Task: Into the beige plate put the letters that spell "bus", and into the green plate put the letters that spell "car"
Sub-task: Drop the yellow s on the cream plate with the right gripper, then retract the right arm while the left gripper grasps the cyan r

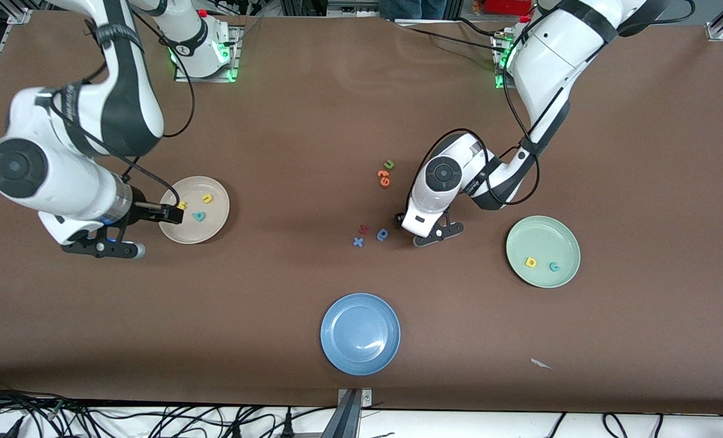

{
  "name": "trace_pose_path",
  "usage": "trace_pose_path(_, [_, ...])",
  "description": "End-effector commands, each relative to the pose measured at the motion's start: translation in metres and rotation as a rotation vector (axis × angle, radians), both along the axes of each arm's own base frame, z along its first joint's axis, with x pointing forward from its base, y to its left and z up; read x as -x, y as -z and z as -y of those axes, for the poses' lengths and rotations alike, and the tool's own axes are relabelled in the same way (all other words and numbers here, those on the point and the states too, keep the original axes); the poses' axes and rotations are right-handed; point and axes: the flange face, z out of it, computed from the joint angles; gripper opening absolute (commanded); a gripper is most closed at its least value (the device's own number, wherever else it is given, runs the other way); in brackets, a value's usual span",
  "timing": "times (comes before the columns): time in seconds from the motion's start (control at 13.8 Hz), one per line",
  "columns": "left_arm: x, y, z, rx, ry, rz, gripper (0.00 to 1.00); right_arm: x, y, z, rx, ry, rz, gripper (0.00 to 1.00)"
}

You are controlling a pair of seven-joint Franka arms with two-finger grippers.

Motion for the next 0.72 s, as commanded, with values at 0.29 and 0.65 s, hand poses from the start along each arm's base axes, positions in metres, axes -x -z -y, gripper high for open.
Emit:
trace_pose_path(0.29, [-0.006,0.001,0.001,-0.02,-0.004,0.024,0.56,0.07,-0.087,0.073,-0.117,0.05,0.092,1.0])
trace_pose_path(0.65, [-0.007,0.0,0.0,-0.022,-0.006,0.026,0.42,0.109,-0.106,0.074,0.012,-0.009,0.102,1.0])
